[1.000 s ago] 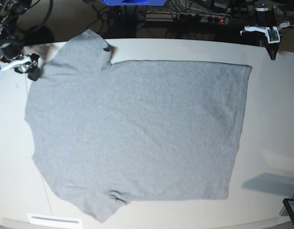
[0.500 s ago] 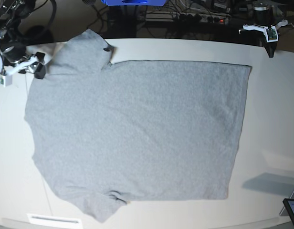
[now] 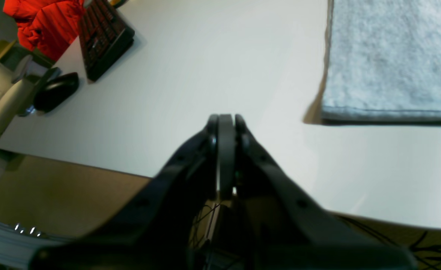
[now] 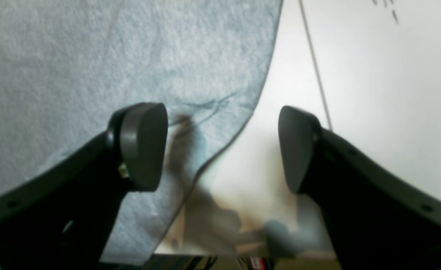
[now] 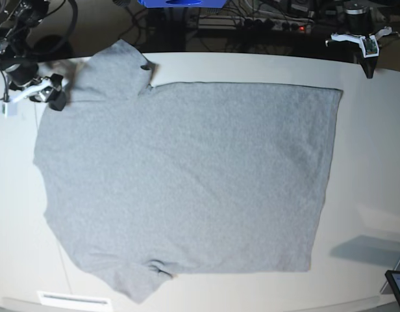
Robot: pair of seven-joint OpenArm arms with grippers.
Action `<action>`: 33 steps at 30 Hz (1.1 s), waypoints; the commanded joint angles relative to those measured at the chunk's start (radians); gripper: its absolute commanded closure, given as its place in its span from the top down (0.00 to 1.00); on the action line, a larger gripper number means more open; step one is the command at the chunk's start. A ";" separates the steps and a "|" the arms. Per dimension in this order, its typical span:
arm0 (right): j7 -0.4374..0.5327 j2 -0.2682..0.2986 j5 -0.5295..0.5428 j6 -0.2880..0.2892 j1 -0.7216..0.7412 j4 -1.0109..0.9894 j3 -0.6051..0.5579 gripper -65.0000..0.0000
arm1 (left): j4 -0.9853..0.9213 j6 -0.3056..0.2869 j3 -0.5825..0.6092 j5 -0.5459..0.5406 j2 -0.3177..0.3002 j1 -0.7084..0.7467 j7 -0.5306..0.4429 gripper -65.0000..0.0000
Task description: Fold the T-shirt properly
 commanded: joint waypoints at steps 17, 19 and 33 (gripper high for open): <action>-0.050 0.004 0.069 -0.002 -0.003 -0.028 -0.027 0.68 | 0.012 0.009 -0.001 -0.007 -0.010 0.014 -0.026 0.02; -0.050 0.004 0.069 -0.002 -0.003 -0.028 -0.053 0.68 | 0.012 0.009 -0.001 -0.007 -0.010 0.014 -0.026 0.02; -0.042 0.004 0.067 -0.004 -0.003 -0.030 -0.099 0.12 | 0.010 0.007 -0.001 -0.023 -0.010 0.012 -0.022 0.06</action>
